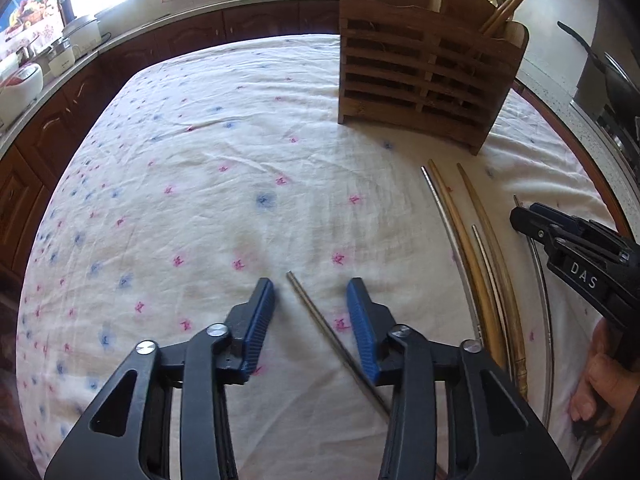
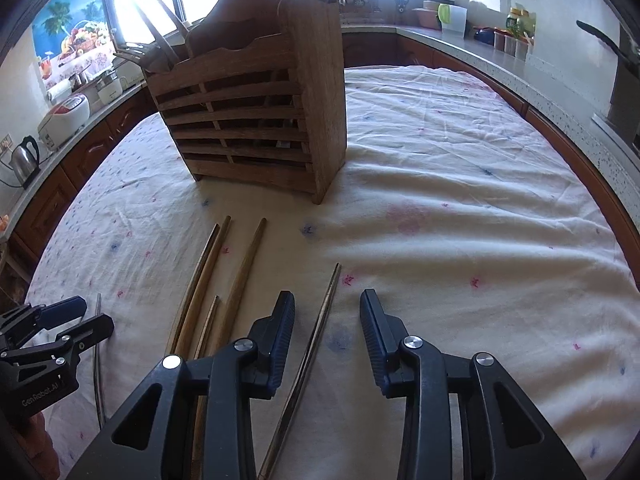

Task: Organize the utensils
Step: 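Grasp a metal chopstick with the right tool while the left tool grasps another, then lift both metal chopsticks into the wooden holder and open both tools, then move both open tools back down to the remaining chopsticks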

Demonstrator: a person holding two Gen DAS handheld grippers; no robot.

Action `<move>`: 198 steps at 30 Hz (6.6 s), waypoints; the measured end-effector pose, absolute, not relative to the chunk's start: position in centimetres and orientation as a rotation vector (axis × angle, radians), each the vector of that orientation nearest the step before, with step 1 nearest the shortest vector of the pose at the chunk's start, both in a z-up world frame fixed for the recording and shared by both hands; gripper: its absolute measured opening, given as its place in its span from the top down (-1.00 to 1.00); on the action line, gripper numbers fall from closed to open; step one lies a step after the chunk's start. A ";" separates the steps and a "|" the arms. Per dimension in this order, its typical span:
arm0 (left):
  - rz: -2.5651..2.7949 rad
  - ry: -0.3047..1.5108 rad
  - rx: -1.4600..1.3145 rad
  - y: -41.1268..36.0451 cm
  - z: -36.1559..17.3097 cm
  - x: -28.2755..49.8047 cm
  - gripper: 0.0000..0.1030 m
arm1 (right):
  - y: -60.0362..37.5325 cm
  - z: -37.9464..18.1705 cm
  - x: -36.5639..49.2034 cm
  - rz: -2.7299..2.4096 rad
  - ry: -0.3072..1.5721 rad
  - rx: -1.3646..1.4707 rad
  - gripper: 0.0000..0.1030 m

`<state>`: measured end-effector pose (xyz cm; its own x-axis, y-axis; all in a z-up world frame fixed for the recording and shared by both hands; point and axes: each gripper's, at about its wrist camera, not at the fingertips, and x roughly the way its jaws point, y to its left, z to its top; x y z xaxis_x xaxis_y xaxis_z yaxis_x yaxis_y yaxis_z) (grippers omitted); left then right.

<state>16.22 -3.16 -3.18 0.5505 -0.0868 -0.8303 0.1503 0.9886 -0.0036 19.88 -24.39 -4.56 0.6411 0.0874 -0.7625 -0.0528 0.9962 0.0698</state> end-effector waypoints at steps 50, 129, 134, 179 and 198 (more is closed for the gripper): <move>-0.362 0.534 -0.209 3.1 14.3 14.0 0.93 | -26.8 13.7 12.5 0.262 0.429 0.237 0.92; -0.191 0.459 -0.317 3.1 12.7 19.2 -0.72 | -29.1 15.9 14.9 0.184 0.192 0.338 -0.96; -0.172 0.517 -0.294 3.2 10.6 17.3 -0.72 | -29.3 14.3 12.9 0.169 0.227 0.338 -0.97; -0.215 0.942 -0.045 2.3 -4.2 14.9 -0.48 | -29.4 2.4 11.2 0.140 0.573 0.394 -0.96; -0.101 0.982 -0.097 3.1 -4.1 20.1 0.26 | -22.2 -3.0 20.6 0.212 0.845 0.115 0.22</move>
<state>20.06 3.13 -4.13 0.5515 -0.1290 -0.8241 0.0411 0.9910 -0.1276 20.63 -22.17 -3.03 0.6439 0.2317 -0.7292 -0.1406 0.9727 0.1848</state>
